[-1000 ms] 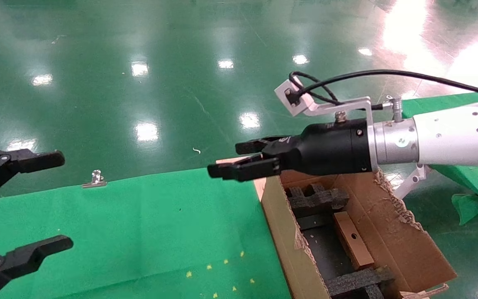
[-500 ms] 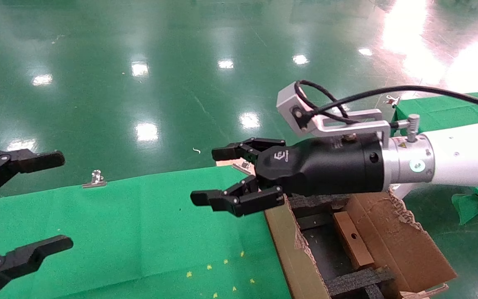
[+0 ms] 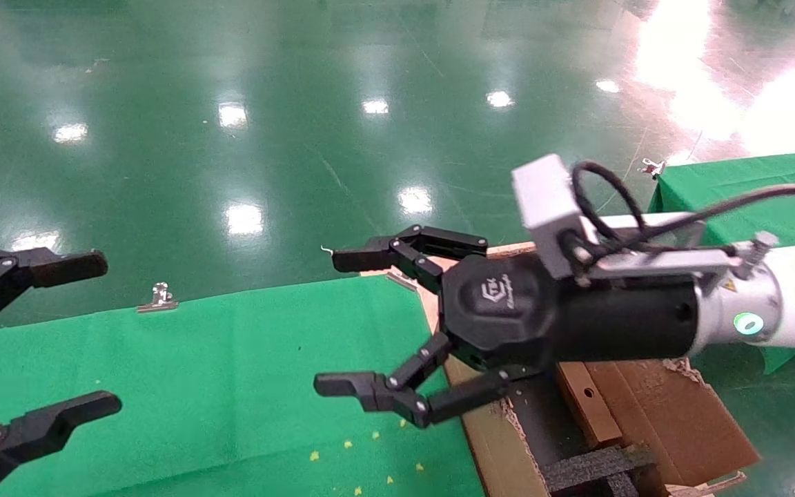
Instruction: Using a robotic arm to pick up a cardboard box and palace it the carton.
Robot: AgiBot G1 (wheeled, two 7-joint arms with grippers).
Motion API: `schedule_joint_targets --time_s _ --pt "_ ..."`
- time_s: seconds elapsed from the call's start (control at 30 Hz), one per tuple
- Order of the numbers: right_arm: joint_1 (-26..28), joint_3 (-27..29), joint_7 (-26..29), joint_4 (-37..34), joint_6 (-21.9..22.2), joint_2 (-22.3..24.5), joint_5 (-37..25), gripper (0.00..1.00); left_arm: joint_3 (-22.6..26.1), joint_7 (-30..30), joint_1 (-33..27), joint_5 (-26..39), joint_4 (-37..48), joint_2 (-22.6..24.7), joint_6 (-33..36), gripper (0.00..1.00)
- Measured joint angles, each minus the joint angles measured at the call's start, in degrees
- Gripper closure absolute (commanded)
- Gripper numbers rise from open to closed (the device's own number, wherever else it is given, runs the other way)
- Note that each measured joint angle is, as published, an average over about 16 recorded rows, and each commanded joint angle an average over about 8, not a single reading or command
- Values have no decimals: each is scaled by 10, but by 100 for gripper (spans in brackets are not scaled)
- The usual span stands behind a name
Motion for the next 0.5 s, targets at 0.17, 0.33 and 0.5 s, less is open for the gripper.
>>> schedule_joint_targets --time_s 0.17,0.33,0.5 --pt "-29 40 -39 6 -20 -2 15 0 0 0 0 0 0 0 0 0" --pt "-45 61 -59 9 -31 -3 23 0 0 0 0 0 0 0 0 0" --pt "-49 67 -63 10 -35 -4 25 0 0 0 0 0 0 0 0 0"
